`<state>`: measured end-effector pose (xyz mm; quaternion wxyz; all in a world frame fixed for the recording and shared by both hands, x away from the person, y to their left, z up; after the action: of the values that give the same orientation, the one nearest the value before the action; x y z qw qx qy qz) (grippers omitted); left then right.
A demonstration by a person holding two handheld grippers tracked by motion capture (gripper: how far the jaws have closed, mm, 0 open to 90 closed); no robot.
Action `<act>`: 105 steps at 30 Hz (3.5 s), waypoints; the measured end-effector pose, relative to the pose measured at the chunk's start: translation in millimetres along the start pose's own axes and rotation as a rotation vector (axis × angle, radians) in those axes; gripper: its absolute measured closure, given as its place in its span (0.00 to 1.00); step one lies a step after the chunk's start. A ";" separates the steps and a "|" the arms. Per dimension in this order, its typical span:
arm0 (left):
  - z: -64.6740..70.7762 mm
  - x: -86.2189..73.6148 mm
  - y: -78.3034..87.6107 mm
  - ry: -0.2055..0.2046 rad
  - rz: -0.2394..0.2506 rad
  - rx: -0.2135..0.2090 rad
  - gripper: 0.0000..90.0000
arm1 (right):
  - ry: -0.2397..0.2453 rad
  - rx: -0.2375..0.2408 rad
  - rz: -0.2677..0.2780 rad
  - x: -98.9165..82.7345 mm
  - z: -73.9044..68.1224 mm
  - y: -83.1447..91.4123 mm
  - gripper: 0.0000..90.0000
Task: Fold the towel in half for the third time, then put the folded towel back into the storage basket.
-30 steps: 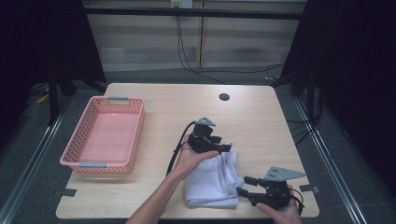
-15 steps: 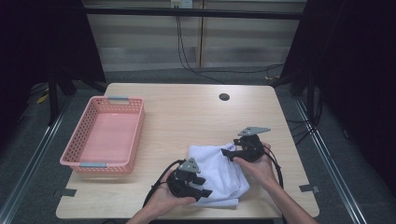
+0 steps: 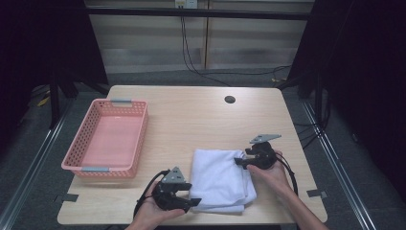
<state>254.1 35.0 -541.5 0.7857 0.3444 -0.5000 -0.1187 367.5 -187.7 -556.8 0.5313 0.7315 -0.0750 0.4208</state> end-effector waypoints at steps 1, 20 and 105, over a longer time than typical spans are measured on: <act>-3.8 -4.6 -0.3 0.036 0.002 -0.015 0.38 | 0.003 0.019 0.019 3.1 -1.2 0.6 0.32; 3.6 -7.8 -26.9 0.015 -0.096 -0.061 0.54 | 0.011 0.128 -0.014 -6.9 -13.2 -17.9 0.24; -72.4 79.3 122.0 0.064 0.236 -0.027 0.82 | 0.052 0.377 0.149 187.5 -63.4 0.6 0.79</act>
<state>335.1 113.1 -424.2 0.8142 0.2761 -0.5102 -0.0214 452.2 -71.4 -420.8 0.3538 0.7995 -0.0353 0.4842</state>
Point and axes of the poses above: each handheld gripper's, and its own axes: y roughly backward along the jaws, x roughly out of its top, z roughly to its right, the point moved 10 cm from there along -y, roughly forward along the jaws, and after that the axes turned 4 degrees about -x, right-handed, at the moved point
